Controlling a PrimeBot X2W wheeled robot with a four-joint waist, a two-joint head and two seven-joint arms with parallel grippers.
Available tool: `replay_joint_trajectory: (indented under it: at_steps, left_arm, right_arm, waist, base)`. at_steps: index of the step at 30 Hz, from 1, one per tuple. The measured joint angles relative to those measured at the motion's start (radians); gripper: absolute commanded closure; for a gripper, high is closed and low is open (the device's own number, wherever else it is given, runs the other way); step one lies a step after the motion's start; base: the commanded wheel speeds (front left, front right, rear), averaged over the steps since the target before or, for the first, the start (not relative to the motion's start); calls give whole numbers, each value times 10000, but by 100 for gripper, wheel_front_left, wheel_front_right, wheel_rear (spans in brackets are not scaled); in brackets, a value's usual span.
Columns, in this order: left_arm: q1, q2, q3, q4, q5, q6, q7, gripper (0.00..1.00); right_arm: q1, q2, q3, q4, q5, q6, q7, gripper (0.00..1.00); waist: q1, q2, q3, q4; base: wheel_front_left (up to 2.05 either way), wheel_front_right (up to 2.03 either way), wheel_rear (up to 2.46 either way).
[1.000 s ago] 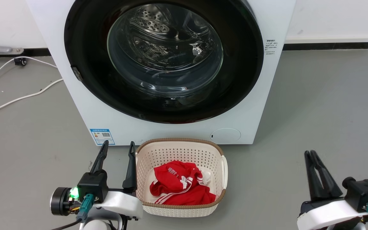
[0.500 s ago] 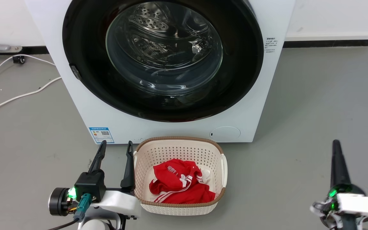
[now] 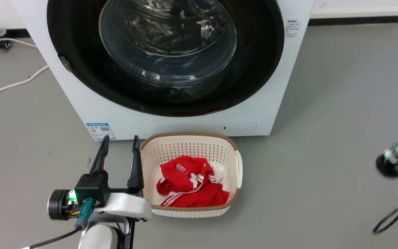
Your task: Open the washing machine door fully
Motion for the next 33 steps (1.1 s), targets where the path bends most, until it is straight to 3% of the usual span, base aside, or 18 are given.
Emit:
replay_joint_trajectory:
  at_steps: [9,15,23,33]
  left_arm:
    - [-581,0,-194,-309,69,84,0,0]
    - [-968,0,-362,-598,82,174,0,0]
    - [-1574,2,-794,-966,65,366,0,0]
    - [-2015,0,-1233,-1267,-40,700,0,0]
  right_arm:
    - [-4330,-2029,1586,3482,537,0,1785,100]
    - [-7280,-2709,3035,5407,288,0,3200,100]
    - [-10116,-2690,4938,7313,-660,0,5166,100]
    - [-11762,-2134,5921,8493,-1407,0,6023,100]
  waist:
    - [1,0,875,163]
    - [1,0,1545,358]
    - [1,0,2555,655]
    - [1,0,3413,1094]
  base:
    - [0,0,0]
    - [0,0,0]
    - [0,0,0]
    - [0,0,0]
